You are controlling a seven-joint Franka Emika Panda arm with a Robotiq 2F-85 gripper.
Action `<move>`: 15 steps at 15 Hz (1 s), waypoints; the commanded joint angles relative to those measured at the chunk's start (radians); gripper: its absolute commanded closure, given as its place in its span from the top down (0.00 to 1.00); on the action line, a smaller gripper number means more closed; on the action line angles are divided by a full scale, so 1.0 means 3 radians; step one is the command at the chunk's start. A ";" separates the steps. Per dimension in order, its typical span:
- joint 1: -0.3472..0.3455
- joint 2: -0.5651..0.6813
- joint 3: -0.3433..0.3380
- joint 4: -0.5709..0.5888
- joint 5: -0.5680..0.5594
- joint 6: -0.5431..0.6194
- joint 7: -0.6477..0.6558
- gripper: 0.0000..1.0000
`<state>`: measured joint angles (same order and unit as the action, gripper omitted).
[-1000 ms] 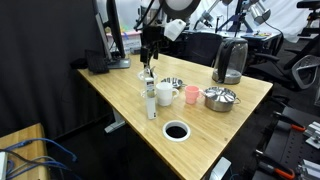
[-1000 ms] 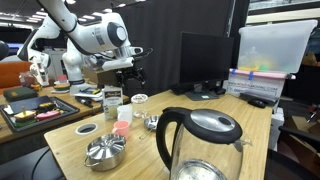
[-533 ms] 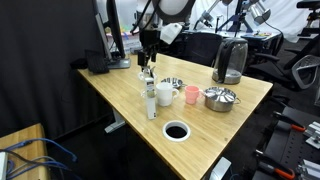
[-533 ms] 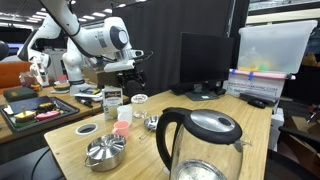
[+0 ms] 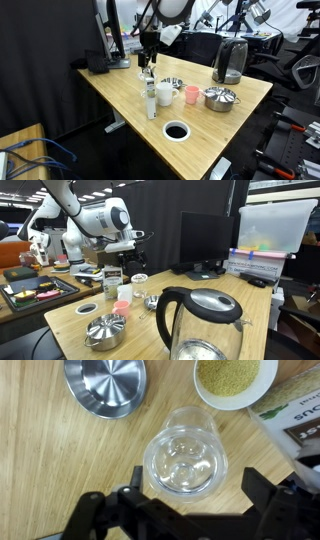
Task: Uncover the jar and put the lid on the table
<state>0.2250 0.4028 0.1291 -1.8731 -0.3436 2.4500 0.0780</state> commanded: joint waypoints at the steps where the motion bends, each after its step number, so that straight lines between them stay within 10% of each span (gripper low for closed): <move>1: 0.0059 0.0074 -0.0055 0.0135 0.0026 -0.0121 -0.0049 1.00; 12: 0.0086 0.0298 -0.0093 0.0379 0.0032 -0.0215 -0.0048 1.00; 15: 0.0081 0.0330 -0.0091 0.0421 0.0039 -0.0197 -0.0066 0.72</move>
<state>0.2319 0.4869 0.1185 -1.7811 -0.3436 2.4212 0.0781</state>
